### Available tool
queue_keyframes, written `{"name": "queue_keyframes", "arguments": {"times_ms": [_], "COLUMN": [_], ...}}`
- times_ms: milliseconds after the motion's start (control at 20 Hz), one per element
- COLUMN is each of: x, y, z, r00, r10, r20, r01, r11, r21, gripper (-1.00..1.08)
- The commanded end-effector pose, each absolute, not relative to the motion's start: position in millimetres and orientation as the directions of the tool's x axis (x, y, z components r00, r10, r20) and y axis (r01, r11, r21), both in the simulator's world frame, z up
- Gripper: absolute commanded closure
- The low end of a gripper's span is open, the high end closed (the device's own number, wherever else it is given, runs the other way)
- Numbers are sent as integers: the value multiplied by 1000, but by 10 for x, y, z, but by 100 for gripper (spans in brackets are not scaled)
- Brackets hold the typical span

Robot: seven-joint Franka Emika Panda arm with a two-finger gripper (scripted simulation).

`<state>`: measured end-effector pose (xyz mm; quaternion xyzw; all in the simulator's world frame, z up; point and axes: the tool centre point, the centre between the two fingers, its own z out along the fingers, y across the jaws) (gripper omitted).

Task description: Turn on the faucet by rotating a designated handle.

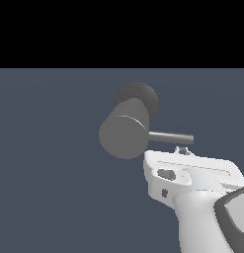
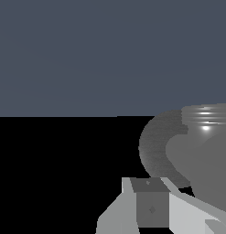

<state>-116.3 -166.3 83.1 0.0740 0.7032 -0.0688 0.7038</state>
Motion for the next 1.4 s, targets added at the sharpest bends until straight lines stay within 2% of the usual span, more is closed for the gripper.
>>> {"name": "queue_keyframes", "arguments": {"times_ms": [0, 700, 750, 800, 1350], "x": [-1166, -1175, -1175, -1207, -1172], "y": [-1672, -1715, -1715, -1830, -1697], "z": [909, 1349, 1349, 1143, 1534], "r00": [1, 1, 1, -35, -19], "r10": [7, 7, 7, 10, 9], "r20": [-1000, -1000, -1000, -999, -1000], "r01": [201, 201, 201, 220, 211], "r11": [980, 980, 980, 976, 977], "r21": [7, 8, 8, 2, 5], "gripper": [108, 108, 108, 108, 108]}}
